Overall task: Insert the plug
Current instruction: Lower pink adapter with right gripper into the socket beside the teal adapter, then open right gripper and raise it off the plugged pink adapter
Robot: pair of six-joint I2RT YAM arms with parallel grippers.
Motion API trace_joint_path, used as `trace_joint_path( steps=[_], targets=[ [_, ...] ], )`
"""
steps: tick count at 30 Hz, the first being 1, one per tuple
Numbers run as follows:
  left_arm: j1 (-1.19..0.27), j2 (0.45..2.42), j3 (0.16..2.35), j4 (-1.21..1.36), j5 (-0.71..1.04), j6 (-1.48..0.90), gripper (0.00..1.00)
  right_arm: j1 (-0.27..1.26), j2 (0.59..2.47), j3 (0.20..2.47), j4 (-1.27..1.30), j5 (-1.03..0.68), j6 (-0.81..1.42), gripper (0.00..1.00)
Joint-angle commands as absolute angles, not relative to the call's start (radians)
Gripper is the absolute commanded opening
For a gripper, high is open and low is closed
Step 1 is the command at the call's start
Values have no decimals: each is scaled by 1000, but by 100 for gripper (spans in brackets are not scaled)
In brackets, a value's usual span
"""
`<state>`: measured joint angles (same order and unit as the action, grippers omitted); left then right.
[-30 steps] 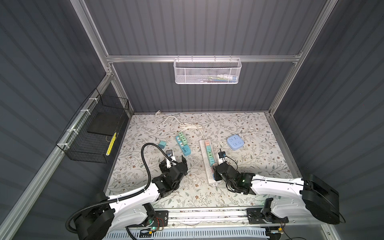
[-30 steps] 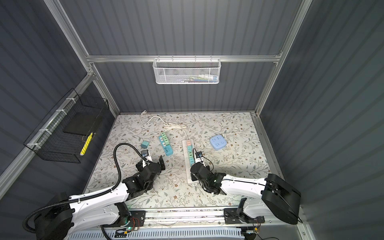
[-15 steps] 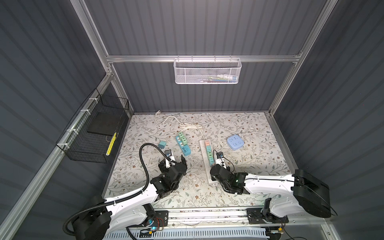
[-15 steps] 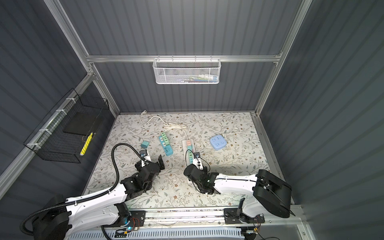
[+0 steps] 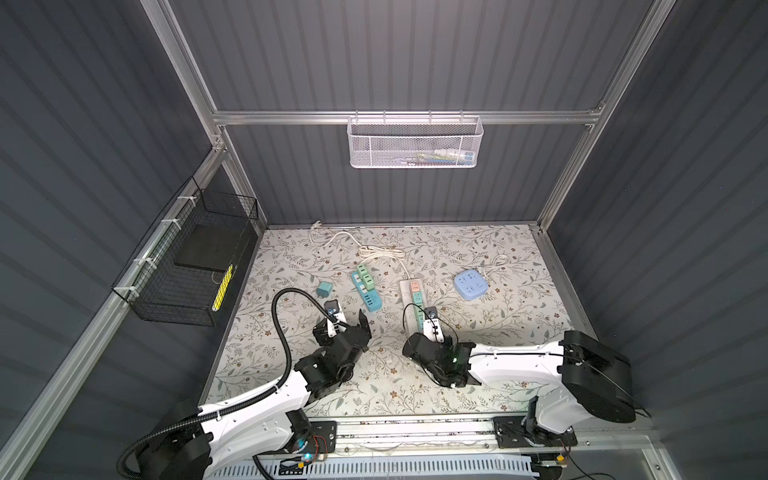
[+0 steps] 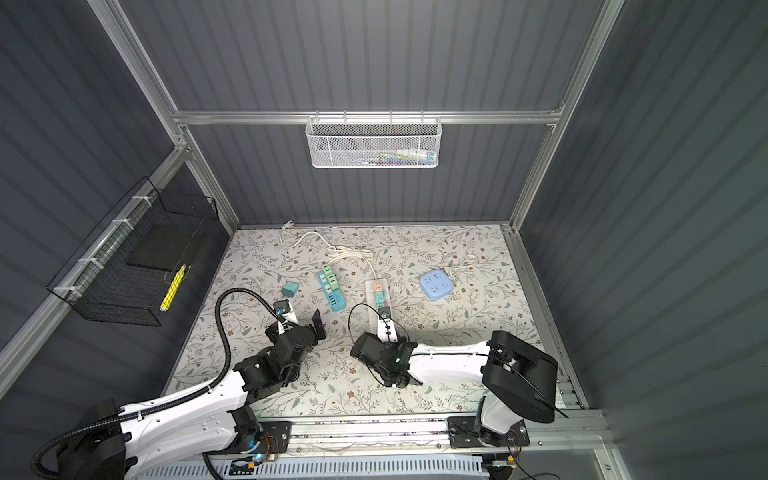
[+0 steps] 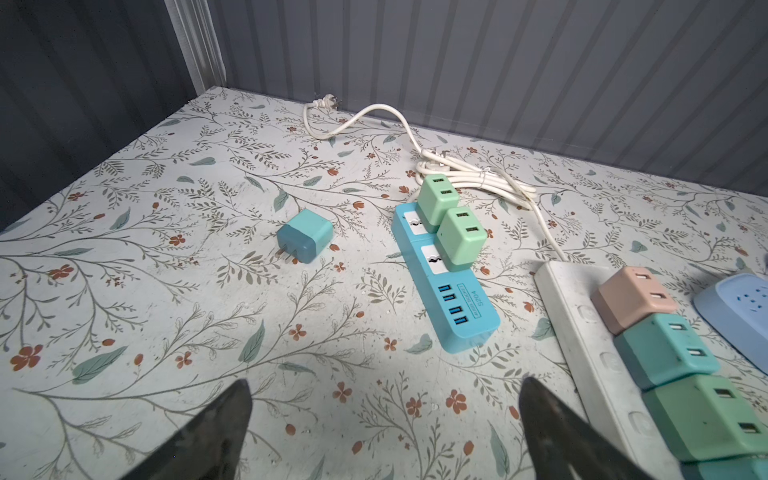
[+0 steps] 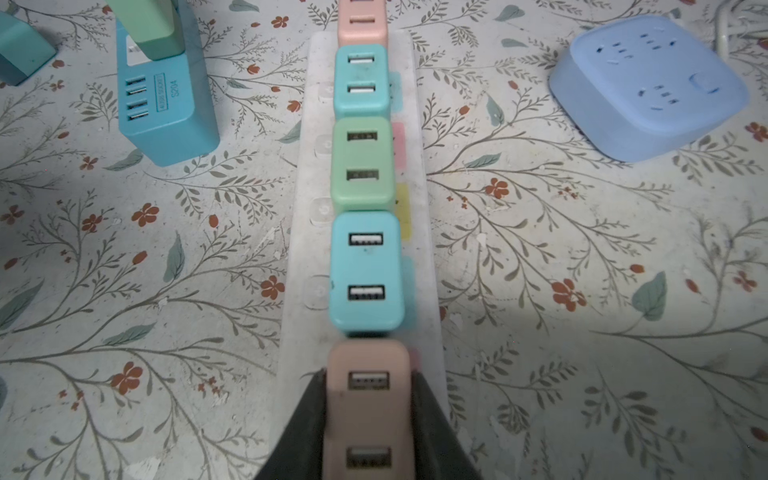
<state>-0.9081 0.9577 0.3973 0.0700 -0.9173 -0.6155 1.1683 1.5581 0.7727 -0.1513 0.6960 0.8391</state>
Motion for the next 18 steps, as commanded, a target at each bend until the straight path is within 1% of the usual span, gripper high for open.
trace_joint_path(
  steps=[1,3,5,9,11,14,18],
  targets=[
    [-904,931,394,24,-936,-642,100,1183,1603,762,-273,581,880,21],
    [-903,923,394,12,-933,-655,100,1182,1606,764,-283,572,880,22],
    [-903,917,391,0,-928,-671,100,1183,1592,759,-286,566,883,25],
    [-904,902,399,-16,-918,-672,100,1183,1522,758,-255,554,838,45],
    [-904,891,417,-34,-918,-657,100,1179,1480,796,-247,537,768,57],
    [-903,869,441,-65,-917,-635,100,1165,1442,887,-311,517,690,67],
    [-904,836,453,-87,-919,-616,100,1134,1380,920,-343,509,642,73]
  ],
)
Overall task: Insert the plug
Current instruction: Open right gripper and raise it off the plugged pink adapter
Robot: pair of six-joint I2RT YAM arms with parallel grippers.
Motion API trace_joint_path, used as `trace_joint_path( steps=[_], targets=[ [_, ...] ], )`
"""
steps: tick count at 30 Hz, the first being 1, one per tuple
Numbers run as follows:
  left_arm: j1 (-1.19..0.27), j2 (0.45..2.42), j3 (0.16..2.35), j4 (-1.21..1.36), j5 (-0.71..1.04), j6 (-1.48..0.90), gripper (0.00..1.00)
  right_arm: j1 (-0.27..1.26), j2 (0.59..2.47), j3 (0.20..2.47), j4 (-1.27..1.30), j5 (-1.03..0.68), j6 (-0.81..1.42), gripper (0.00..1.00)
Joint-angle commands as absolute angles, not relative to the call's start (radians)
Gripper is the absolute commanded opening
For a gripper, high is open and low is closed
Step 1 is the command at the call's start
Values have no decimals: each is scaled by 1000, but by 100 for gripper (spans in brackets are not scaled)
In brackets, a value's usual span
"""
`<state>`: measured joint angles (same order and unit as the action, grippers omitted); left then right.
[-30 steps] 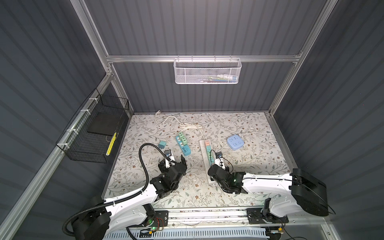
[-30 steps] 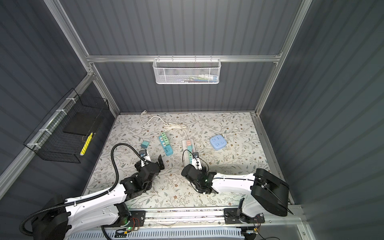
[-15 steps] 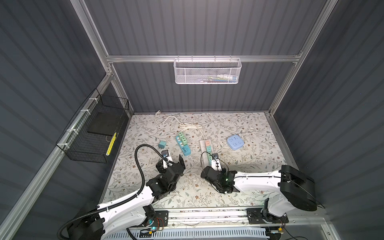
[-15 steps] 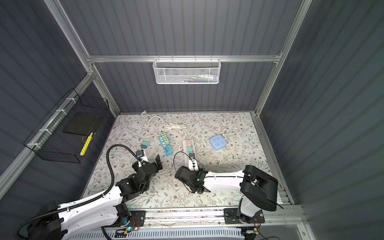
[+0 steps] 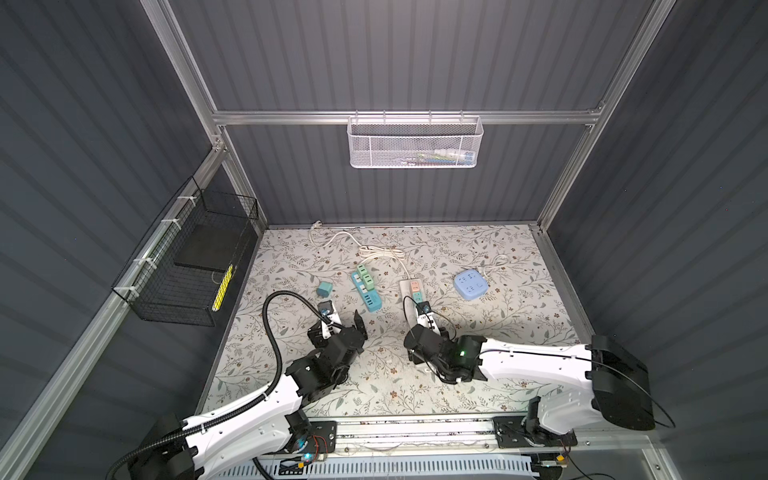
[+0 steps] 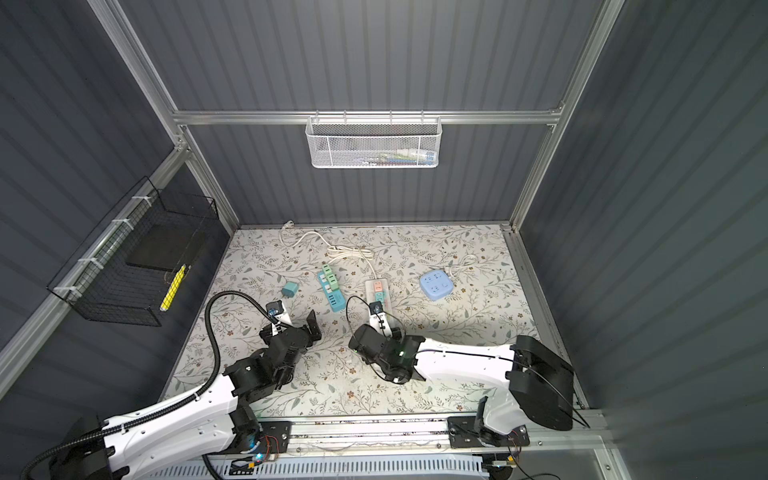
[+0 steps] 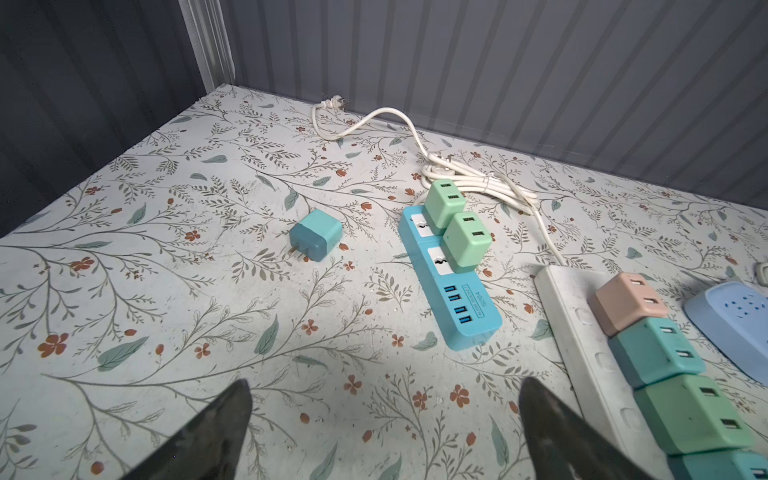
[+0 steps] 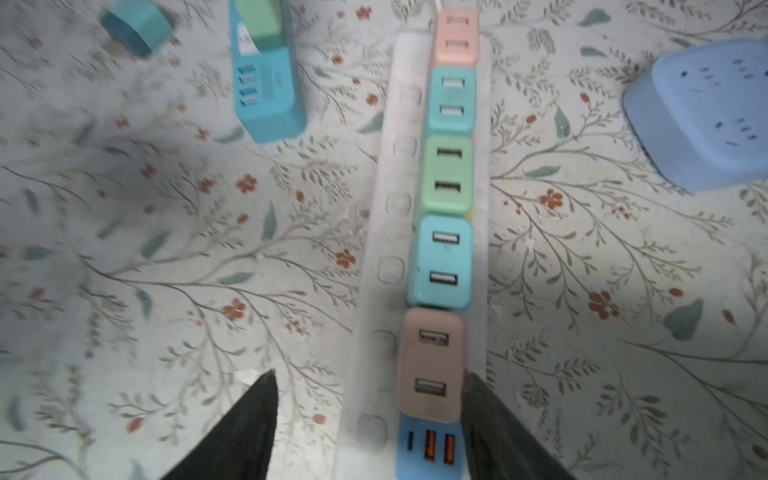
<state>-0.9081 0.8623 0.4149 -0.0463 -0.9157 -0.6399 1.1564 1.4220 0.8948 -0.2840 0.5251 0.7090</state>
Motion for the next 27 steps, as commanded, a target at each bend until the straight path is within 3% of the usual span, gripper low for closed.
trace_joint_path(
  steps=[1,8,23,27],
  targets=[
    [-903,827,453,-90,-920,-615,100,1120,1365,919,-350,506,634,74],
    [-903,813,446,-85,-917,-621,100,1011,1306,848,-358,419,619,73],
    [-903,948,495,-3,-898,-584,100,973,1298,734,-342,369,666,71],
    [-903,948,501,4,-894,-571,100,978,1259,753,-377,320,680,80]
  ],
)
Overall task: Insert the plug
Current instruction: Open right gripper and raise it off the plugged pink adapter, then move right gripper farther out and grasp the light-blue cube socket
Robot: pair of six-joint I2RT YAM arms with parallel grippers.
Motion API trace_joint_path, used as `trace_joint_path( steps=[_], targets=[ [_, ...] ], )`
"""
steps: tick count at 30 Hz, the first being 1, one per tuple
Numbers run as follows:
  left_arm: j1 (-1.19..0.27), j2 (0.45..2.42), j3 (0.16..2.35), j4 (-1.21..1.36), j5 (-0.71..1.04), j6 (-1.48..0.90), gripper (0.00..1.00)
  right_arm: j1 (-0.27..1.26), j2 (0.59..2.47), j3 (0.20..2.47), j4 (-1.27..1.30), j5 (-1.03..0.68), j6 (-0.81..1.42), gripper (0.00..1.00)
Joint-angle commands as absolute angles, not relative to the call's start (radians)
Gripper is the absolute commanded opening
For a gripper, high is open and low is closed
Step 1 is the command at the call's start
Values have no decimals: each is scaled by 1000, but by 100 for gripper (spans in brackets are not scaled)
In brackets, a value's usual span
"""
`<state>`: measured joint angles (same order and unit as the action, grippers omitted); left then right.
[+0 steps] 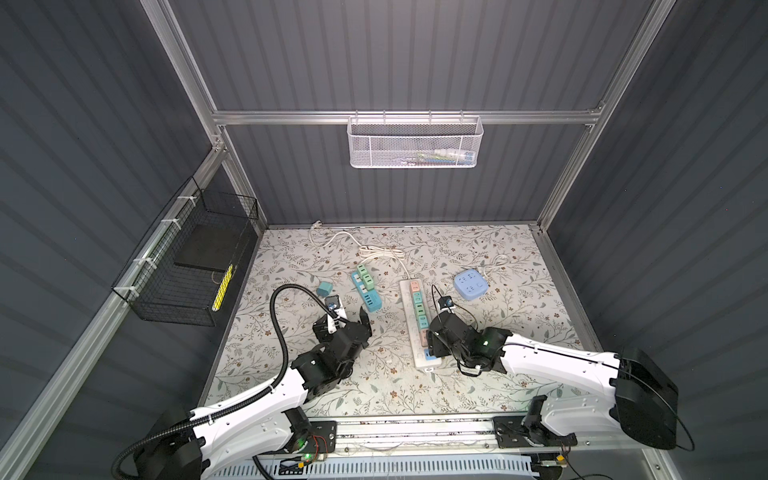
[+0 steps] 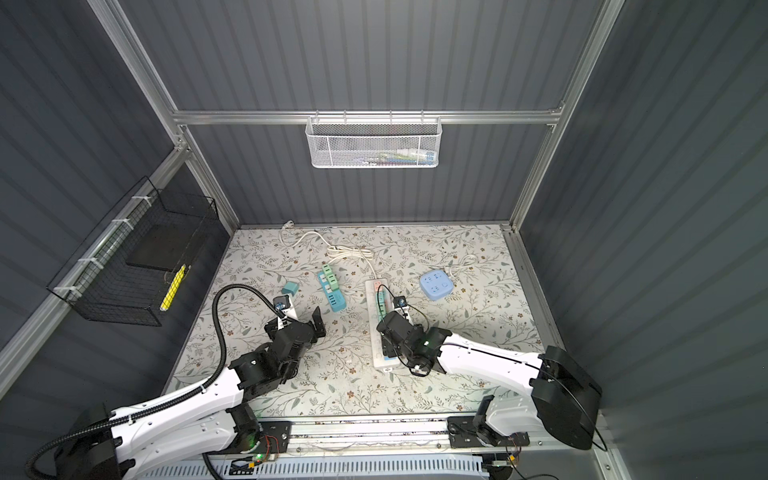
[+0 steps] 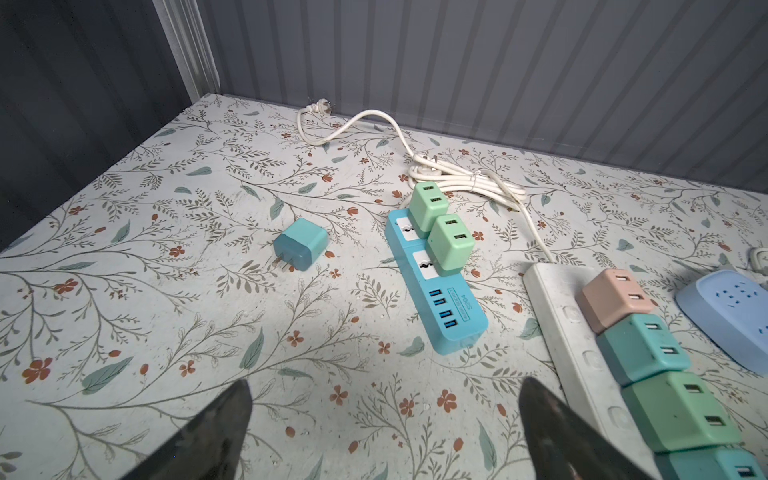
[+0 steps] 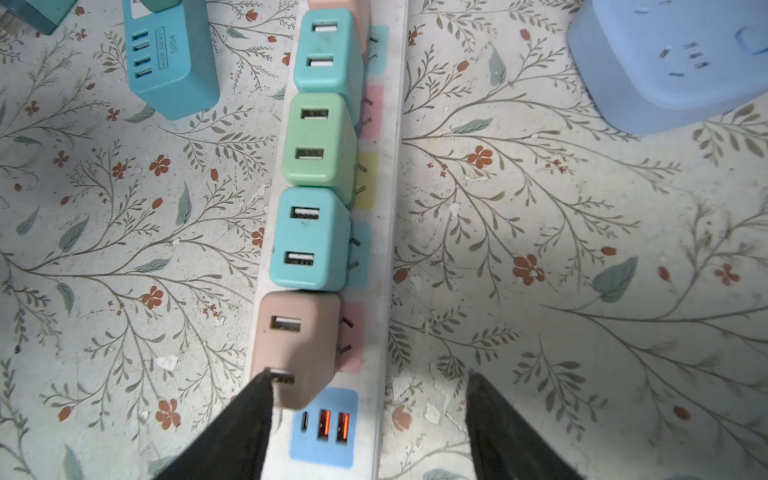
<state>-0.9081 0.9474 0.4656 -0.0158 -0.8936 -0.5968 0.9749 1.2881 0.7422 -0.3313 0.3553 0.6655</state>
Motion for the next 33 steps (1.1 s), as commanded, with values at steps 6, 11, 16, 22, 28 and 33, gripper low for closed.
trace_joint_path(
  steps=[6,11,16,22,28,33],
  targets=[
    [-899,907,511,0,-908,-527,100,1051,1339,760,-383,258,821,99],
    [-897,901,496,22,-891,-529,100,1088,1482,806,-383,212,845,99],
    [-893,907,501,4,-887,-532,100,1086,1537,837,-422,253,862,99],
    [-892,875,473,7,-889,-551,100,1076,1607,870,-439,324,819,88],
    [-891,857,476,-11,-879,-584,100,1049,1638,909,-353,351,684,83],
    [-891,847,491,-32,-887,-584,100,944,1697,967,-254,273,533,82]
  ],
)
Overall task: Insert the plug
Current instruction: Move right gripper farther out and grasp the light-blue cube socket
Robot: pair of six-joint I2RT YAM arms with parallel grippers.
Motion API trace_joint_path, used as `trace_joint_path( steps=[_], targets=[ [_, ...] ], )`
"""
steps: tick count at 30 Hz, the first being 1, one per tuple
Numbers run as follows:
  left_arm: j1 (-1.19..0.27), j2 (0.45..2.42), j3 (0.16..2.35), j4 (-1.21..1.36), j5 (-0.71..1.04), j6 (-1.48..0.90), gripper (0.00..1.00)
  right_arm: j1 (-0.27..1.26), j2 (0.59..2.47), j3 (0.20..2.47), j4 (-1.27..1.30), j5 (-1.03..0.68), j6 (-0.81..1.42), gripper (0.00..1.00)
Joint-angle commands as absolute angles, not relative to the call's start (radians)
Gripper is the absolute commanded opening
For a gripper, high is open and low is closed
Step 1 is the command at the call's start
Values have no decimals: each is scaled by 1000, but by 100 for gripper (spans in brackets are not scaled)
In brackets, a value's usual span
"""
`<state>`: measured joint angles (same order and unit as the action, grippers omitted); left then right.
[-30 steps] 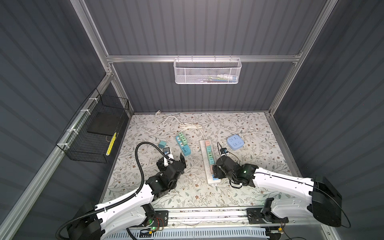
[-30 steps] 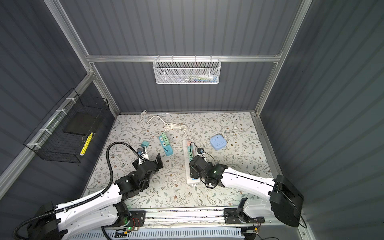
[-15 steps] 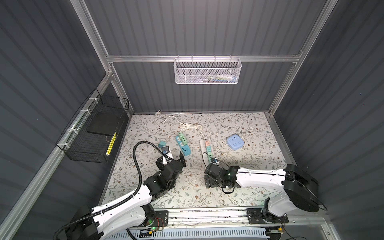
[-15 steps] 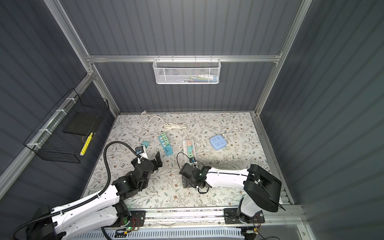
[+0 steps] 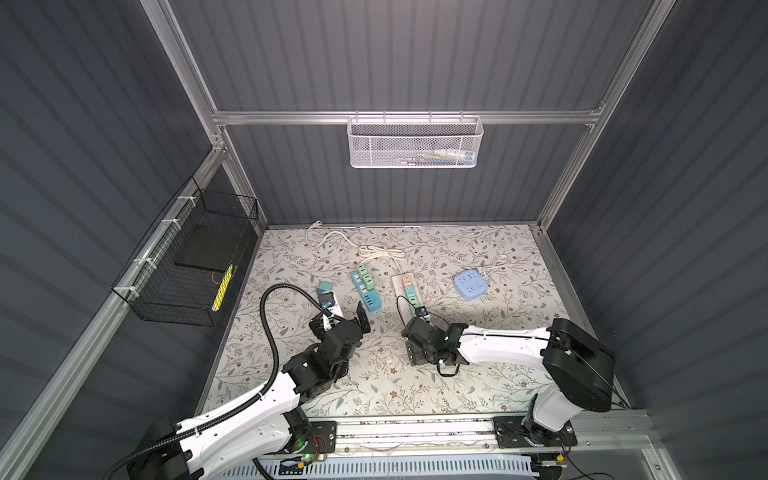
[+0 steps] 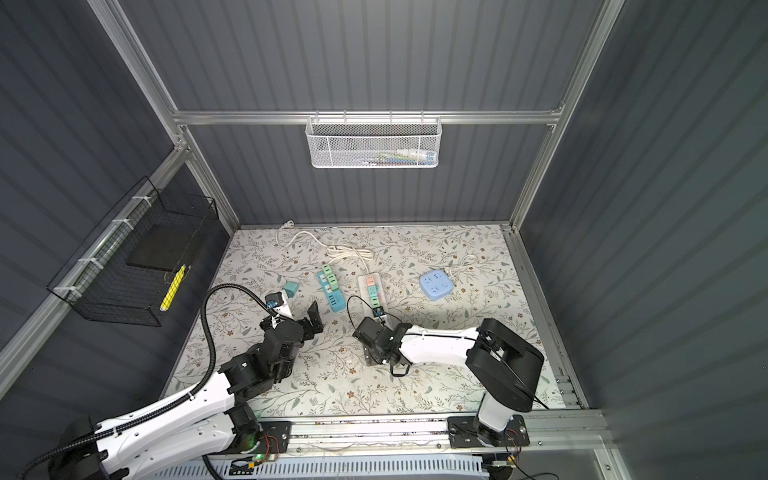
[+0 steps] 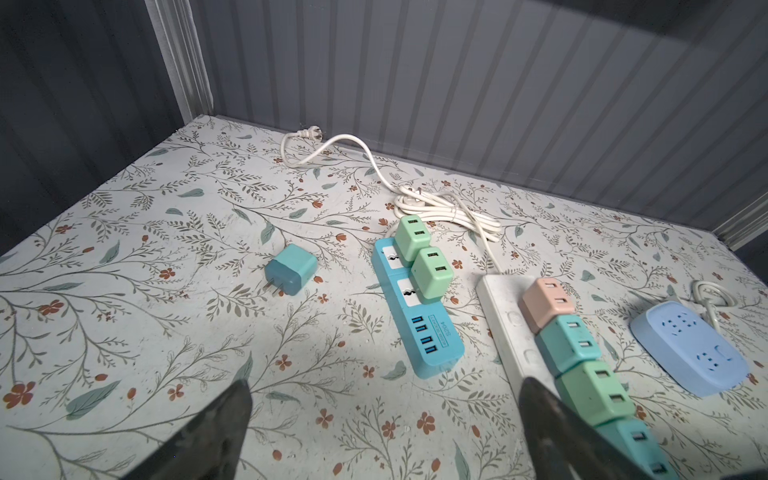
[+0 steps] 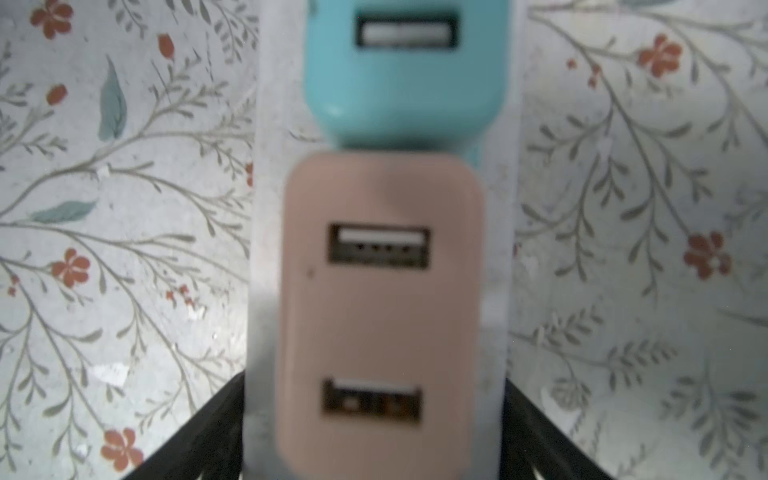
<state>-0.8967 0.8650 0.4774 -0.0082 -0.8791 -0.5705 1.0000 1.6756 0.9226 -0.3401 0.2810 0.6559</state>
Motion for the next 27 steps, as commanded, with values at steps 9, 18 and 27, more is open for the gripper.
trace_joint_path(
  steps=[9,18,27],
  targets=[
    [-892,825,511,-75,-908,-602,100,798,1949,1286,-267,160,358,84],
    [-891,773,511,-111,-928,-608,100,773,1957,1384,-303,79,336,92],
    [-891,789,520,-98,-919,-603,100,704,1679,1241,-339,155,318,99]
  ],
)
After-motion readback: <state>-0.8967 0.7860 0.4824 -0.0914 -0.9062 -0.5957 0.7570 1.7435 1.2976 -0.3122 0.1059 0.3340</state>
